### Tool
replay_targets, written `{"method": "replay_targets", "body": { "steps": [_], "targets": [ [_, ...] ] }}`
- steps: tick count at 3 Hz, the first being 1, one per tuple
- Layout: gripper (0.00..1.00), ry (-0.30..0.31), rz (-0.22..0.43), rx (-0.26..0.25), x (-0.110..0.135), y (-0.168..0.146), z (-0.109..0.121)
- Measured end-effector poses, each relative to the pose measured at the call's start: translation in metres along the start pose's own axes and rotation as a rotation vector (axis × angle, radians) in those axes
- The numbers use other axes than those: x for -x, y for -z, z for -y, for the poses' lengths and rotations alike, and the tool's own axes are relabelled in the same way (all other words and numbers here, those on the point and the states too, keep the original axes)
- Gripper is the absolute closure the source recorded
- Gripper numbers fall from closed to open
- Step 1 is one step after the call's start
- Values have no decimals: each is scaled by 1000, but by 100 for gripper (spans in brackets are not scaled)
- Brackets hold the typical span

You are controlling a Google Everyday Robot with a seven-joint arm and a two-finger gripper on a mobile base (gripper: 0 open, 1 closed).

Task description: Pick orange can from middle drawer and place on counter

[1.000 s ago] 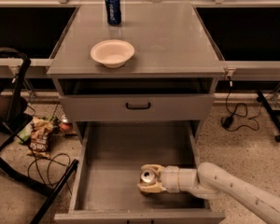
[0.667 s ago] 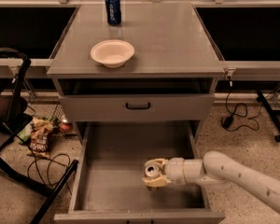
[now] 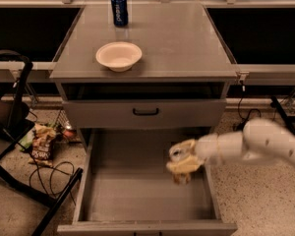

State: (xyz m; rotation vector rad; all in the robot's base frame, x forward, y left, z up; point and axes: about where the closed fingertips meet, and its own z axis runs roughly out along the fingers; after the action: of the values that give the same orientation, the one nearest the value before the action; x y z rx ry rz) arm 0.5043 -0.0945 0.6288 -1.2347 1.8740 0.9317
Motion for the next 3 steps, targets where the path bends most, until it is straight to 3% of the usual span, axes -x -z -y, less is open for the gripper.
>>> {"method": "replay_targets", "body": {
  "steps": [1, 2, 3],
  "targets": [
    [100, 6, -50, -49, 88, 74, 22],
    [100, -8, -52, -67, 123, 110, 32],
    [100, -8, -51, -67, 123, 110, 32]
  ]
}}
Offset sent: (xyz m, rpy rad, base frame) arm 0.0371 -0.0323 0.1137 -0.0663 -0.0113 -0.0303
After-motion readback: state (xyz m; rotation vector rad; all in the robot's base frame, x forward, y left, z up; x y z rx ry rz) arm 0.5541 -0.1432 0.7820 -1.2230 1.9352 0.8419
